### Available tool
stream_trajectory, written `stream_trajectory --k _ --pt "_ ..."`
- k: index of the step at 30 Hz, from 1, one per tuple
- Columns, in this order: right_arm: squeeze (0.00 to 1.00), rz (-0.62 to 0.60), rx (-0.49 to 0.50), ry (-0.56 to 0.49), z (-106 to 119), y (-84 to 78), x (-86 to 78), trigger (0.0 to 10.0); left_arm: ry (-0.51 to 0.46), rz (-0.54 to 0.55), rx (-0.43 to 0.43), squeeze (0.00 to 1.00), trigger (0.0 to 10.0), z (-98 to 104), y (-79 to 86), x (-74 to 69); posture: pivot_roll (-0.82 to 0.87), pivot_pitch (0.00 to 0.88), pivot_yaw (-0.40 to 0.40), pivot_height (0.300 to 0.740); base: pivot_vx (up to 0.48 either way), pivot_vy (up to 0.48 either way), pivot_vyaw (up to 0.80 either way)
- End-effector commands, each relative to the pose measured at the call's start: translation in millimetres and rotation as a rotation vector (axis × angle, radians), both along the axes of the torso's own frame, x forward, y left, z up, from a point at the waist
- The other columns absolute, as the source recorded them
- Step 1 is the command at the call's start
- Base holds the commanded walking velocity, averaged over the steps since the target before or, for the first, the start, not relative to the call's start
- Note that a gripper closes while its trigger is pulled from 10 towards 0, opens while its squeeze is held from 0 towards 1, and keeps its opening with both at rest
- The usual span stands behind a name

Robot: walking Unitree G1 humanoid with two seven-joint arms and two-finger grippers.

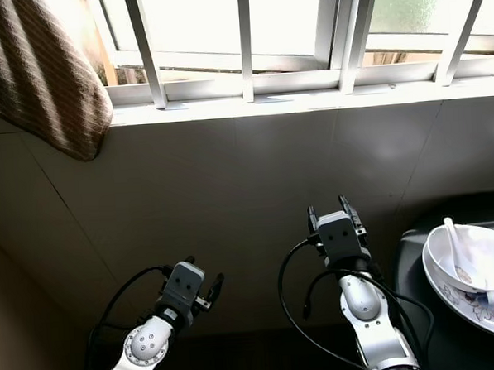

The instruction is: Kitchen organization

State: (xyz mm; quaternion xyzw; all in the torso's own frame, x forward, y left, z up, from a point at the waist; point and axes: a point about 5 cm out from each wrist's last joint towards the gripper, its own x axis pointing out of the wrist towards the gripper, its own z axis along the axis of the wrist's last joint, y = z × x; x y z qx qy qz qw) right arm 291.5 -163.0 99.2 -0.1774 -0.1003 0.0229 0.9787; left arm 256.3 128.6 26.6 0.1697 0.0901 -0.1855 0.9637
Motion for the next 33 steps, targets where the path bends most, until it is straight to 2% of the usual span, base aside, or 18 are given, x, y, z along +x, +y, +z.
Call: stream_trajectory --k 1,16,20,24,27,31,32,33 --pt "0.0 0.009 -0.015 -0.009 1.8 2.5 0.7 10.0 -0.003 -0.011 0.013 0.0 10.0 -0.2 -0.8 -1.0 -0.01 0.0 -0.004 0.74 0.0 -0.337 0.0" --pt "0.0 -0.034 -0.022 -0.02 5.0 -4.5 3.0 10.0 -0.002 -0.009 0.008 0.0 10.0 -0.5 -2.3 -1.1 -0.01 0.0 -0.006 0.74 0.0 -0.423 0.0" --pt "0.0 -0.04 -0.011 -0.011 4.9 -6.0 3.9 10.0 -0.01 -0.003 -0.009 0.0 10.0 0.5 -2.3 -0.9 -0.01 0.0 -0.008 0.74 0.0 0.0 0.0" --pt "0.0 -0.085 0.013 -0.005 8.2 -14.6 7.5 10.0 -0.005 -0.008 -0.011 0.0 10.0 0.0 -2.9 -1.0 -0.01 0.0 -0.008 0.74 0.0 0.0 0.0" --pt "0.0 -0.169 0.049 0.001 12.7 -31.3 11.3 10.0 -0.001 -0.009 -0.012 0.0 10.0 -0.8 -3.1 -1.5 -0.01 0.0 -0.007 0.74 0.0 0.0 0.0" --pt "0.0 -0.213 0.054 0.009 16.8 -42.0 13.2 10.0 0.002 -0.011 -0.013 0.0 10.0 -1.1 -3.2 -1.7 -0.01 0.0 -0.006 0.74 0.0 0.0 0.0" --pt "0.0 -0.259 0.053 0.029 21.3 -51.9 14.0 10.0 0.004 -0.011 -0.014 0.0 10.0 -1.7 -2.8 -1.9 -0.02 0.0 -0.006 0.74 0.0 0.0 0.0" --pt "0.0 -0.275 0.055 0.038 22.7 -55.3 14.1 10.0 0.005 -0.011 -0.015 0.0 10.0 -1.9 -2.6 -2.0 -0.02 0.0 -0.006 0.74 0.0 0.0 0.0"
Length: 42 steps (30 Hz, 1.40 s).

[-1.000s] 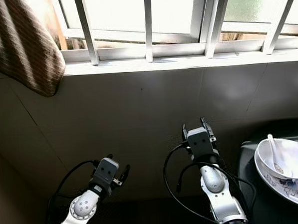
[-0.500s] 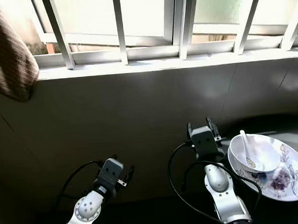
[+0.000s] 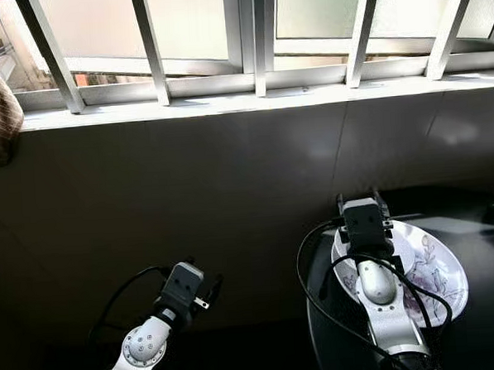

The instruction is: Kitchen organization

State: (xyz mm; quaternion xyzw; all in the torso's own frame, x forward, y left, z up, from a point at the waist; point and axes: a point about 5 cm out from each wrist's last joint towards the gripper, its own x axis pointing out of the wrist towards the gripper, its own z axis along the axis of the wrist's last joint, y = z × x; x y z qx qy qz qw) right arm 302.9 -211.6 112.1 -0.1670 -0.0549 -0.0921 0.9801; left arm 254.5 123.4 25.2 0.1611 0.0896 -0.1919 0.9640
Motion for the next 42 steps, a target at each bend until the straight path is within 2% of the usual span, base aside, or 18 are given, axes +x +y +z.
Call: stream_trajectory --k 1,4,7,8,11,12,18,26,32,35,42 --pt "0.0 -0.072 0.032 0.043 8.9 -13.7 3.0 10.0 0.003 -0.001 0.002 0.0 10.0 -0.7 2.7 -0.3 -0.02 0.0 -0.005 0.74 0.0 0.0 0.0" --pt "0.0 -0.114 0.136 0.169 6.5 -25.8 1.4 10.0 0.007 -0.004 -0.001 0.0 10.0 -1.2 2.3 -0.3 -0.03 0.0 -0.004 0.74 0.0 0.0 0.0" --pt "0.0 -0.114 0.228 0.227 5.0 -32.2 0.8 10.0 0.009 -0.005 -0.002 0.0 10.0 -1.4 2.2 -0.2 -0.03 0.0 -0.004 0.74 0.0 0.0 0.0" --pt "0.0 -0.114 0.228 0.227 5.0 -32.2 0.8 10.0 0.009 -0.005 -0.002 0.0 10.0 -1.4 2.2 -0.2 -0.03 0.0 -0.004 0.74 0.0 0.0 0.0" --pt "0.0 -0.145 0.227 0.266 9.2 -49.0 1.1 10.0 0.011 -0.007 -0.004 0.0 10.0 -1.5 1.9 0.2 -0.04 0.0 -0.001 0.74 0.0 0.0 0.0" --pt "0.0 -0.15 0.243 0.31 10.4 -56.6 1.7 10.0 0.011 -0.008 -0.005 0.0 10.0 -1.4 1.2 1.0 -0.04 0.0 0.001 0.74 0.0 0.0 0.0" --pt "0.0 -0.045 0.317 0.417 9.1 -53.6 4.0 10.0 0.012 -0.011 -0.011 0.0 10.0 -1.1 0.2 2.2 -0.04 0.0 -0.001 0.74 0.0 0.0 0.0" --pt "0.0 0.032 0.33 0.457 10.6 -48.3 5.8 10.0 0.011 -0.011 -0.015 0.0 10.0 -0.3 -0.8 3.7 -0.04 0.0 -0.008 0.74 0.0 0.0 0.0" --pt "0.0 0.066 0.359 0.54 -3.0 -46.0 2.9 10.0 0.011 -0.01 -0.02 0.0 10.0 -0.1 -1.1 3.9 -0.04 0.0 -0.008 0.74 0.0 0.0 0.0" --pt "0.0 0.056 0.401 0.643 -23.4 -52.2 -3.1 10.0 0.013 -0.013 -0.023 0.0 10.0 -0.1 -1.6 3.8 -0.04 0.0 -0.01 0.74 0.0 0.0 0.0" --pt "0.0 0.042 0.39 0.707 -32.3 -61.8 -5.4 10.0 0.014 -0.012 -0.026 0.0 10.0 -0.3 -1.9 3.8 -0.04 0.0 -0.014 0.74 0.0 0.0 0.0"
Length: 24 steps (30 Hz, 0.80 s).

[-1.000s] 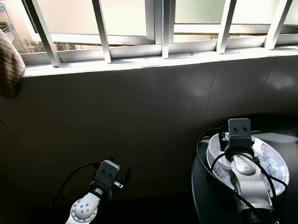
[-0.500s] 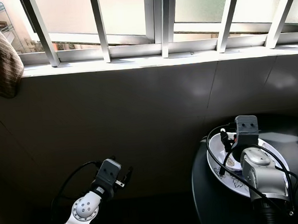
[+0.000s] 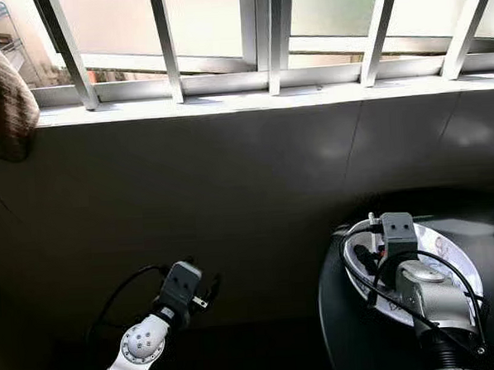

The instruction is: Kitchen organization

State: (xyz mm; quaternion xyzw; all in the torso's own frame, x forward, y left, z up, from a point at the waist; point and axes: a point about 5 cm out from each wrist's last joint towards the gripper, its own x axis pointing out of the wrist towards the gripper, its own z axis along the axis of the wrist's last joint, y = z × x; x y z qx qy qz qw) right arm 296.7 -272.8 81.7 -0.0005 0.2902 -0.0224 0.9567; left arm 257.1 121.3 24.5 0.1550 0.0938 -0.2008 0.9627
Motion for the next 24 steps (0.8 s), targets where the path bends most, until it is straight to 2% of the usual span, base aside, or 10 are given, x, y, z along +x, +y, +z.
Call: stream_trajectory --k 1,5,6,7,8,19,21,24 --pt "0.0 0.002 0.008 0.034 -3.3 -2.7 0.8 10.0 0.0 0.004 -0.015 0.0 10.0 0.4 0.2 1.1 -0.04 0.0 -0.015 0.74 0.0 0.0 0.0" --pt "0.0 0.001 0.006 0.038 -3.2 -6.8 3.0 10.0 0.0 0.004 -0.015 0.0 10.0 0.3 0.6 1.0 -0.03 0.0 -0.016 0.74 0.0 0.0 0.0" --pt "0.0 -0.001 0.011 0.034 -2.4 -7.4 3.9 3.3 0.001 0.004 -0.015 0.0 10.0 0.2 0.7 1.0 -0.03 0.0 -0.016 0.74 0.0 0.0 0.0" --pt "0.0 -0.001 0.011 0.034 -2.4 -7.4 3.9 3.3 0.001 0.004 -0.015 0.0 10.0 0.2 0.7 1.0 -0.03 0.0 -0.016 0.74 0.0 0.0 0.0" --pt "0.0 -0.005 0.013 0.027 -1.5 -8.8 4.8 0.0 0.001 0.004 -0.015 0.0 10.0 0.2 0.9 1.0 -0.03 0.0 -0.016 0.74 0.0 0.0 0.0" --pt "0.0 -0.03 -0.008 0.006 -3.4 -9.4 5.2 0.0 0.004 0.003 -0.017 0.0 10.0 0.2 1.6 1.1 -0.03 0.0 -0.013 0.74 0.0 0.0 0.0" --pt "0.0 -0.034 -0.043 -0.024 0.0 -9.5 7.1 0.0 0.005 0.003 -0.018 0.0 10.0 0.2 1.7 1.4 -0.03 0.0 -0.012 0.74 0.0 0.0 0.0" --pt "0.0 -0.038 -0.154 -0.096 11.1 -7.7 11.4 0.0 0.006 0.003 -0.02 0.0 10.0 0.2 1.8 1.7 -0.03 0.0 -0.012 0.74 0.0 0.0 0.0"
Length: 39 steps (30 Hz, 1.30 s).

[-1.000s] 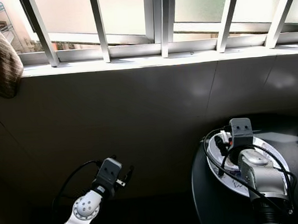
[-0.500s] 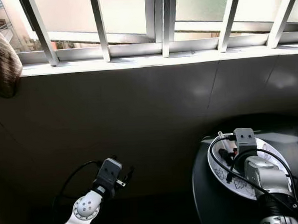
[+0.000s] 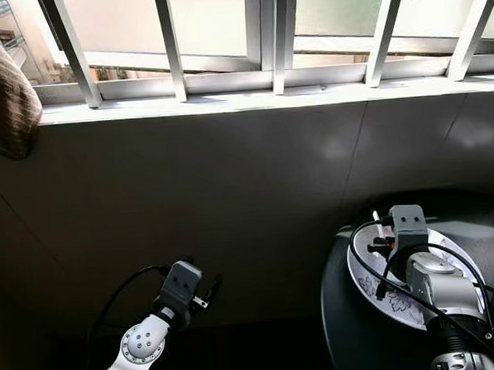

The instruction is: Kitchen organization

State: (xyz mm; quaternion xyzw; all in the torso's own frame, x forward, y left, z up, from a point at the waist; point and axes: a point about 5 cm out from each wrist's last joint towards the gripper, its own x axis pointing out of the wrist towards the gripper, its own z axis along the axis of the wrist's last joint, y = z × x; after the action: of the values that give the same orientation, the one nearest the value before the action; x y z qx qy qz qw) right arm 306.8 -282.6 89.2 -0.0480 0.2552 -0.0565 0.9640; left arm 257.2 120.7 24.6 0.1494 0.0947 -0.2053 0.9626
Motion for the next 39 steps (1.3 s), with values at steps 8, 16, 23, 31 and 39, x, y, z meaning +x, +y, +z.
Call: stream_trajectory --k 8,16,23,31,39 --pt "0.0 0.056 -0.207 -0.238 38.0 34.7 9.7 0.0 0.001 0.01 -0.017 0.0 10.0 0.3 1.7 2.3 -0.03 0.0 -0.012 0.74 0.0 0.0 0.0" --pt "0.0 0.095 -0.296 -0.392 61.0 60.0 7.0 0.0 0.003 0.008 -0.028 0.0 10.0 0.0 -0.3 2.3 -0.03 0.0 -0.015 0.74 0.0 0.0 0.0" --pt "0.0 0.212 -0.248 -0.57 79.3 88.1 6.2 0.0 -0.01 0.007 -0.05 0.0 10.0 1.1 -1.0 2.4 -0.02 0.0 -0.018 0.74 0.0 0.0 0.0" --pt "0.0 0.412 -0.181 -0.522 56.5 119.9 -6.6 0.0 -0.036 0.038 -0.096 0.0 10.0 4.1 2.7 1.6 -0.01 0.0 -0.025 0.74 0.0 0.033 0.65" --pt "0.0 0.488 -0.149 -0.48 37.9 131.3 -15.1 0.0 -0.034 0.04 -0.099 0.0 10.0 3.7 4.1 1.9 -0.01 0.0 -0.02 0.74 0.0 0.453 0.8"
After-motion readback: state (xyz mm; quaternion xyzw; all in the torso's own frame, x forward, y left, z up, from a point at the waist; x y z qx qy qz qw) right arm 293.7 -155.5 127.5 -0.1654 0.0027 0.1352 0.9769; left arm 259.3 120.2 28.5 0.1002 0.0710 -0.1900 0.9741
